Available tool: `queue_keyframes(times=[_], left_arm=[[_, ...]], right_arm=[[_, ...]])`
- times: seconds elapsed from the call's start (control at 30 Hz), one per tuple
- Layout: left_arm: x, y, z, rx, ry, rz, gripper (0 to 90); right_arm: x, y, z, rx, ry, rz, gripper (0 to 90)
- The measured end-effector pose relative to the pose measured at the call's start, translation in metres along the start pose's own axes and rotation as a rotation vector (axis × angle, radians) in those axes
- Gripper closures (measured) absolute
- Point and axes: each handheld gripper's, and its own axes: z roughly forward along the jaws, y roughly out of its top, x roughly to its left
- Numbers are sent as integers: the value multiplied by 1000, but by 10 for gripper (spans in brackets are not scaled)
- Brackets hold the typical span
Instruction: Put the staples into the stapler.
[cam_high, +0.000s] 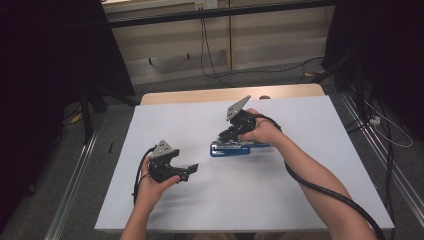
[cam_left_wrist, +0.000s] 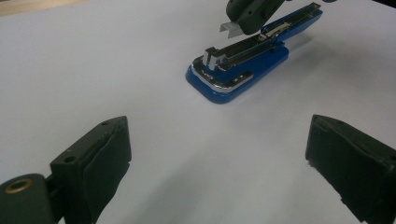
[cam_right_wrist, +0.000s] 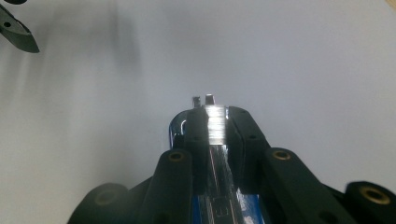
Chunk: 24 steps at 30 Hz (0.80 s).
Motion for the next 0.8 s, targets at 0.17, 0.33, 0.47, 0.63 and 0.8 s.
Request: queue_keyframes(times=[0.17,0.33,0.47,0.63,0.8], left_arm=[[0,0,0,-1,3,1,71],[0,0,0,0,1,0,71],[1,0,1,3,2,7,71],[0,0,0,3,1,0,71],[1,0,0,3,1,1,71]], right_arm=[[-1,-1,0,3,1,0,792],[-1,-1,0,8,0,-3,792],[-2,0,1,13,1,-7,792],[-1,0,4,19,8,-17,792],[-1,0,6,25,12,-20,792]])
